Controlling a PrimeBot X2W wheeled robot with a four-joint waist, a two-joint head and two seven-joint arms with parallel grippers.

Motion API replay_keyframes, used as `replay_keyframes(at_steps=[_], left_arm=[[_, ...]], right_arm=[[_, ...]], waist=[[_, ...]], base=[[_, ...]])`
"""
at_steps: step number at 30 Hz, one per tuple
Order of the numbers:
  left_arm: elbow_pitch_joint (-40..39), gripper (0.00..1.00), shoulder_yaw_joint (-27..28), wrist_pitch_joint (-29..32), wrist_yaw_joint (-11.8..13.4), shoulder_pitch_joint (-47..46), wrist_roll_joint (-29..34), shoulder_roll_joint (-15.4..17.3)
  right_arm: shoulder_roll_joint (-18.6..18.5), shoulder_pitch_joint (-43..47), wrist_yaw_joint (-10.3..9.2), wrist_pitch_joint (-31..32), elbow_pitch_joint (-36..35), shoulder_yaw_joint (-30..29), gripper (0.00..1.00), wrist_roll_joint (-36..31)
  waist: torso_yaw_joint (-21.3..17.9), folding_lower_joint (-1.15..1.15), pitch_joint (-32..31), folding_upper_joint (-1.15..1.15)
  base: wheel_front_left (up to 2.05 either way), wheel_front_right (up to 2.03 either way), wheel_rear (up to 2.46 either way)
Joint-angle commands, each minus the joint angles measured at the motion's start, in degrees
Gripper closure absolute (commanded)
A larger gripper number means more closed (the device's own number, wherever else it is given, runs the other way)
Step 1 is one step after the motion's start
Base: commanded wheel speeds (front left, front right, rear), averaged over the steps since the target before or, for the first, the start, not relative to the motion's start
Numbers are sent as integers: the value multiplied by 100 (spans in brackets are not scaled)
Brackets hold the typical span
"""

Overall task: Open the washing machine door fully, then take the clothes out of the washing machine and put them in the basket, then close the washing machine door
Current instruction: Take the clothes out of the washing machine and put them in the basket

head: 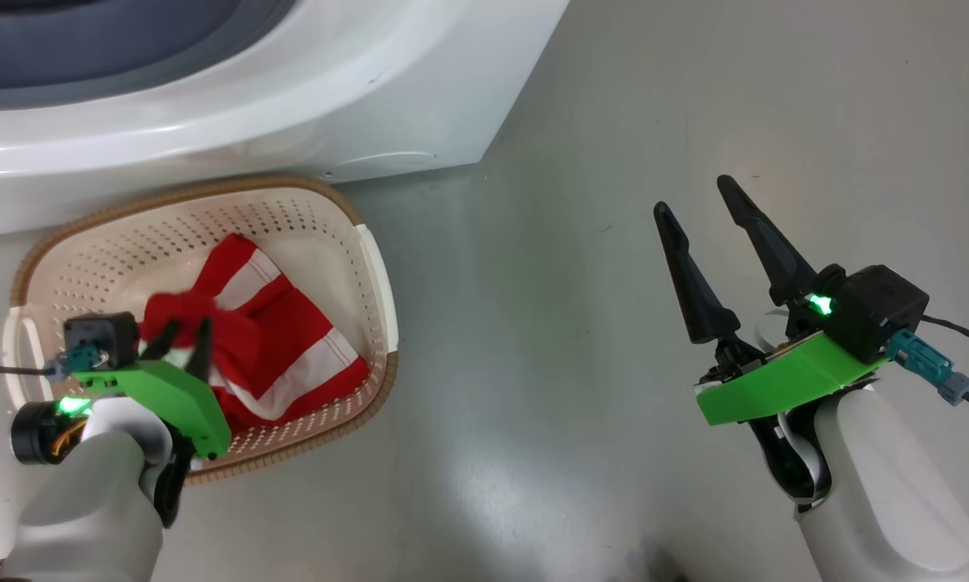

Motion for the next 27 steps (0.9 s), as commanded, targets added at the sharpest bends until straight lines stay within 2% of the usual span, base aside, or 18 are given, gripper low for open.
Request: replay_keyframes(at_steps=[1,17,22,27], left_arm=[[-14,0,31,-46,-17,-77,-89,252],[-371,0,-4,-46,-17,-68,-337,364],[-572,0,235,-47,-17,-65,-262,414],[-907,0,730,-47,-17,33,-31,458]], right_arm=[[12,30,9,-28,-117,67,0,3],[-51,72,9,-28,-75,56,0,13],[-90,111,9,-28,-48,38,0,15],[-156,184,9,-28,-5,23,0,30]], waist=[[25,0,-36,0],[166,0,-237,0],[234,0,-358,0],[325,0,-565,0]], base=[[0,0,0],[0,0,0],[0,0,0],[0,0,0]])
